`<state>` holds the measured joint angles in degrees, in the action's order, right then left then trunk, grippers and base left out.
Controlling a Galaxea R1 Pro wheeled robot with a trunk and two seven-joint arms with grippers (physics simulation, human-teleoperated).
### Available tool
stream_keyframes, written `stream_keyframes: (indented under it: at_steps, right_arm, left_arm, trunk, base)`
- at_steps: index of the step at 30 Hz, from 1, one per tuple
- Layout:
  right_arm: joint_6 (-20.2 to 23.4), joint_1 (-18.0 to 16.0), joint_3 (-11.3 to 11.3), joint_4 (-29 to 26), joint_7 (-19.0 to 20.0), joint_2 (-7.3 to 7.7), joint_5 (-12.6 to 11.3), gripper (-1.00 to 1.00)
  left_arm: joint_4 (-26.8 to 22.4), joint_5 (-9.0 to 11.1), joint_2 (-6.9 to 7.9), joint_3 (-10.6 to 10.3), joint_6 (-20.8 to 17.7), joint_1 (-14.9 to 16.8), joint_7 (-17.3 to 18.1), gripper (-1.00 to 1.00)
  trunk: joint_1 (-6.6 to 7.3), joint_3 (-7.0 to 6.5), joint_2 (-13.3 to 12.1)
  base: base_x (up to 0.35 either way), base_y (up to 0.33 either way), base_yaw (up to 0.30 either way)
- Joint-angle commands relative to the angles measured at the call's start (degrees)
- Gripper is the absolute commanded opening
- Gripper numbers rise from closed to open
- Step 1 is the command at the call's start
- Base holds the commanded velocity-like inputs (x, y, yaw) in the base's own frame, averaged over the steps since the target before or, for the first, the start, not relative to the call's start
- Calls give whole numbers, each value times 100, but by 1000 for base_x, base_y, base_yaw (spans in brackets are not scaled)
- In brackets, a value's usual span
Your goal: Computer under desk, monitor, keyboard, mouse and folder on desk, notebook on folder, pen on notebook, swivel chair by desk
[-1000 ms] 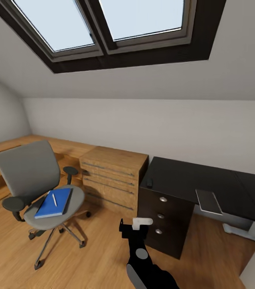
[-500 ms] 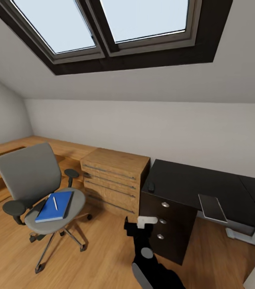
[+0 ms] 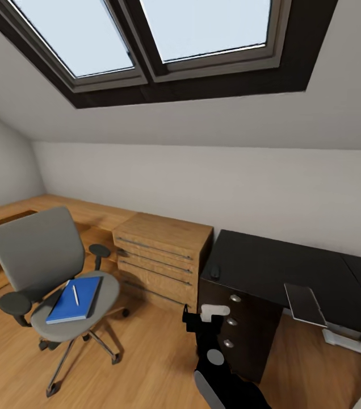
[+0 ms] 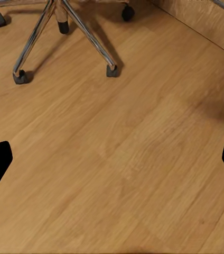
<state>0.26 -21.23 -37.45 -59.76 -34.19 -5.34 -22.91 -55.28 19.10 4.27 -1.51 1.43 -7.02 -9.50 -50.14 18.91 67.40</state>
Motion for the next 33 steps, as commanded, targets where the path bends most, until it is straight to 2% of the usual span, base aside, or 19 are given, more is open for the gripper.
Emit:
stream_keyframes:
  at_steps: [1,4,7,9,17,20,22,26,32,33]
  right_arm:
    - [-4,-6,8,5,-35,29,-37,100]
    - [-15,-10,99,38,-21,156,-40,100]
    - [-16,-17,177,108,-3,203,-38,100]
    - [-17,-36,278,388,15,274,-41,100]
    - [-17,-92,444,743,74,389,-41,100]
    - [-17,-168,518,940,293,443,-45,100]
    - [-17,-258,629,1147,545,460,-46,100]
    - [-17,-329,788,1377,807,469,-47,100]
    - [-17,-402,859,1503,900,480,-47,100]
    - [-17,-529,868,1742,914,481,-50,100]
  left_arm:
    - [-6,50,6,-16,13,-2,-28,100]
    - [-1,50,8,-16,13,-2,-29,100]
    - [-1,55,5,-21,8,-2,-33,100]
    - [0,63,4,-24,5,-2,-34,100]
    - [7,63,4,-32,-2,-2,-34,100]
    - [8,66,4,-33,-8,-2,-34,100]
    - [13,62,2,-34,-14,-2,-33,100]
    - [19,60,-3,-34,-18,-2,-29,100]
    - [25,59,-5,-45,-20,-2,-26,100]
    - [25,52,-5,-61,-20,-2,-26,100]
  trunk:
    - [-3,6,4]
    - [-3,6,4]
    - [-3,6,4]
    - [-3,6,4]
    - [-3,6,4]
    - [-3,6,4]
    - [-3,6,4]
    - [-3,6,4]
    - [-3,6,4]
    - [-3,6,4]
  base:
    - [241,0,0]
    - [291,0,0]
    - [315,0,0]
    - [320,0,0]
    - [321,0,0]
    - [321,0,0]
    - [321,0,0]
    - [303,0,0]
    - [142,0,0]
    - [258,0,0]
